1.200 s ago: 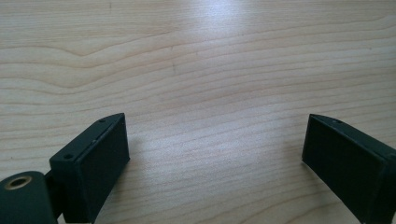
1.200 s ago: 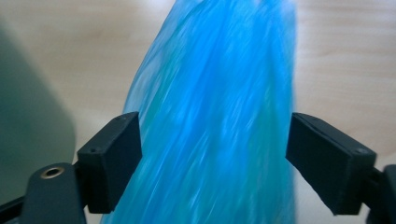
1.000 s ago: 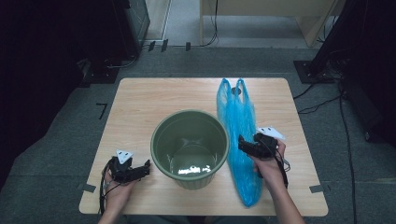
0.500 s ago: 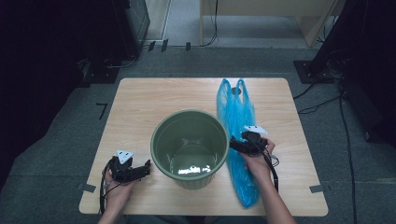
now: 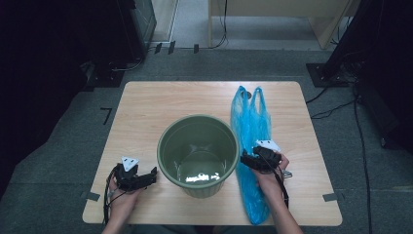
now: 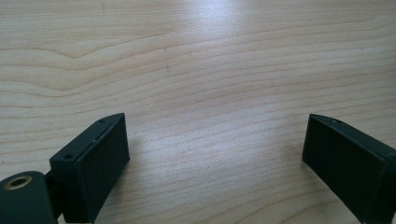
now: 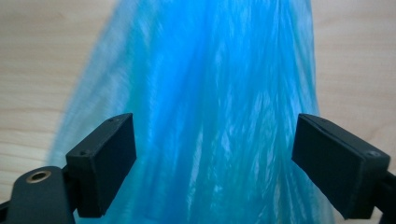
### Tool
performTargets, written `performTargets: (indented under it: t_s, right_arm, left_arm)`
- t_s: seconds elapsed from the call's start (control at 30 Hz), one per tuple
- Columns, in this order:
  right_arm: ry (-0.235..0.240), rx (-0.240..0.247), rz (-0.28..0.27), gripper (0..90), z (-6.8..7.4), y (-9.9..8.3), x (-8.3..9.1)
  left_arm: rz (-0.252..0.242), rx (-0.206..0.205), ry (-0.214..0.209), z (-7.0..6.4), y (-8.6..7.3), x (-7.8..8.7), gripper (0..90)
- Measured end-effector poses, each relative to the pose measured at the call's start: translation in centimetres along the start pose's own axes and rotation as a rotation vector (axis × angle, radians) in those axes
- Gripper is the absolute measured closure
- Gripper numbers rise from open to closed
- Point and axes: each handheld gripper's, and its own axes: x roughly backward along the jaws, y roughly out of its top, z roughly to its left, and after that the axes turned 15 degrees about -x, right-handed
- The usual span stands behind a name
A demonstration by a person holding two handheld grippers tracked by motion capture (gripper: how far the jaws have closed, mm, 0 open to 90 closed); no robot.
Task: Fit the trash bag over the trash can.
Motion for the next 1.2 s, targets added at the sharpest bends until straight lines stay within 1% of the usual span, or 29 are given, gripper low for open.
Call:
performTargets:
  t_s: [0.03, 0.1, 0.13, 0.17, 0.2, 0.23, 0.27, 0.3, 0.33, 0.37, 0.43, 0.47, 0.5, 0.6, 0.67, 0.7, 0.8, 0.83, 0.9, 0.93, 0.97, 1.0, 1.03, 1.07, 1.13, 1.17, 1.2]
  right_arm:
    - [0.003, 0.009, -0.009, 13.0, 0.0, 0.4, 0.2]
    - [0.017, 0.018, 0.007, 7.3, 0.1, 1.4, 0.1]
    - [0.042, 0.002, 0.065, 0.0, 0.0, 2.3, -0.6]
    - [0.042, 0.002, 0.065, 0.0, 0.0, 2.3, -0.6]
    - [0.034, -0.001, 0.096, 0.0, -0.1, 2.6, -1.5]
    - [0.034, -0.001, 0.096, 0.0, -0.1, 2.6, -1.5]
    - [0.022, 0.002, 0.098, 0.0, 0.0, 2.7, -1.9]
    - [0.004, 0.010, 0.112, 0.0, 0.1, 2.6, -2.6]
    - [0.004, 0.010, 0.112, 0.0, 0.1, 2.6, -2.6]
    - [0.003, 0.018, 0.126, 0.0, 0.2, 2.2, -3.1]
    - [-0.002, 0.029, 0.144, 0.0, 0.3, 1.9, -3.3]
    - [-0.002, 0.029, 0.144, 0.0, 0.3, 1.9, -3.3]
    - [-0.003, 0.043, 0.147, 0.0, 0.3, 1.6, -3.4]
    - [-0.008, 0.051, 0.149, 0.0, 0.3, 1.4, -3.5]
    - [-0.013, 0.069, 0.139, 0.0, 0.4, 1.1, -3.4]
    - [-0.004, 0.074, 0.121, 0.0, 0.5, 0.8, -3.2]
    - [0.007, 0.077, 0.110, 0.2, 0.5, 0.4, -3.1]
    - [0.015, 0.085, 0.110, 1.7, 0.5, 0.3, -2.9]
    - [0.048, 0.107, 0.098, 10.8, 0.4, 0.1, -2.5]
    - [0.048, 0.107, 0.098, 10.8, 0.4, 0.1, -2.5]
    - [0.046, 0.099, 0.088, 21.3, 0.5, 0.0, -2.2]
    - [0.046, 0.099, 0.088, 21.3, 0.5, 0.0, -2.2]
    - [0.042, 0.100, 0.070, 35.4, 0.4, 0.0, -2.0]
    - [0.042, 0.100, 0.070, 35.4, 0.4, 0.0, -2.0]
    - [0.048, 0.104, 0.061, 46.3, 0.6, 0.0, -1.8]
    - [0.049, 0.103, 0.060, 53.6, 0.6, -0.1, -1.8]
    - [0.053, 0.105, 0.047, 72.3, 0.8, -0.2, -1.7]
  left_arm:
    - [0.001, 0.000, 0.001, 0.0, 0.0, 0.0, 6.7]
    - [0.004, -0.007, 0.003, -0.1, 0.0, 0.0, 6.7]
    - [0.004, -0.007, 0.003, -0.1, 0.0, 0.0, 6.7]
    - [0.004, -0.007, 0.003, -0.1, 0.0, 0.0, 6.7]
    - [0.003, -0.007, 0.000, 0.0, 0.0, 0.0, 6.7]
    - [0.003, -0.007, 0.000, 0.0, 0.0, 0.0, 6.7]
    - [0.002, -0.005, -0.001, 0.0, 0.0, 0.0, 6.7]
    - [0.001, -0.003, -0.001, 0.0, 0.0, 0.0, 6.7]
    - [-0.001, -0.001, -0.002, 0.0, 0.0, 0.0, 6.7]
    - [-0.001, -0.001, -0.003, 0.0, 0.0, 0.0, 6.7]
    - [-0.001, -0.003, -0.004, 0.0, 0.0, 0.0, 6.7]
    - [-0.001, -0.003, -0.004, 0.0, 0.0, 0.0, 6.7]
    - [-0.001, -0.004, -0.004, 0.0, 0.0, 0.0, 6.7]
    - [0.001, -0.009, -0.004, -0.1, 0.0, 0.0, 6.7]
    - [0.001, -0.011, -0.004, -0.1, 0.0, 0.0, 6.7]
    - [0.001, -0.012, -0.004, -0.1, 0.0, 0.0, 6.7]
    - [0.002, -0.016, -0.005, -0.1, -0.1, 0.1, 6.7]
    - [0.003, -0.016, -0.005, -0.2, -0.1, 0.1, 6.7]
    - [0.004, -0.020, -0.005, -0.2, -0.1, 0.1, 6.7]
    - [0.004, -0.020, -0.006, -0.2, -0.1, 0.1, 6.7]
    - [0.004, -0.021, -0.005, -0.2, -0.1, 0.1, 6.7]
    - [0.004, -0.021, -0.005, -0.2, -0.1, 0.1, 6.7]
    - [0.005, -0.026, -0.006, -0.2, -0.1, 0.1, 6.7]
    - [0.005, -0.026, -0.006, -0.2, -0.1, 0.1, 6.7]
    - [0.006, -0.031, -0.006, -0.3, 0.0, 0.1, 6.7]
    - [0.006, -0.030, -0.005, -0.3, 0.0, 0.0, 6.7]
    - [0.006, -0.030, -0.005, -0.3, 0.0, 0.0, 6.7]
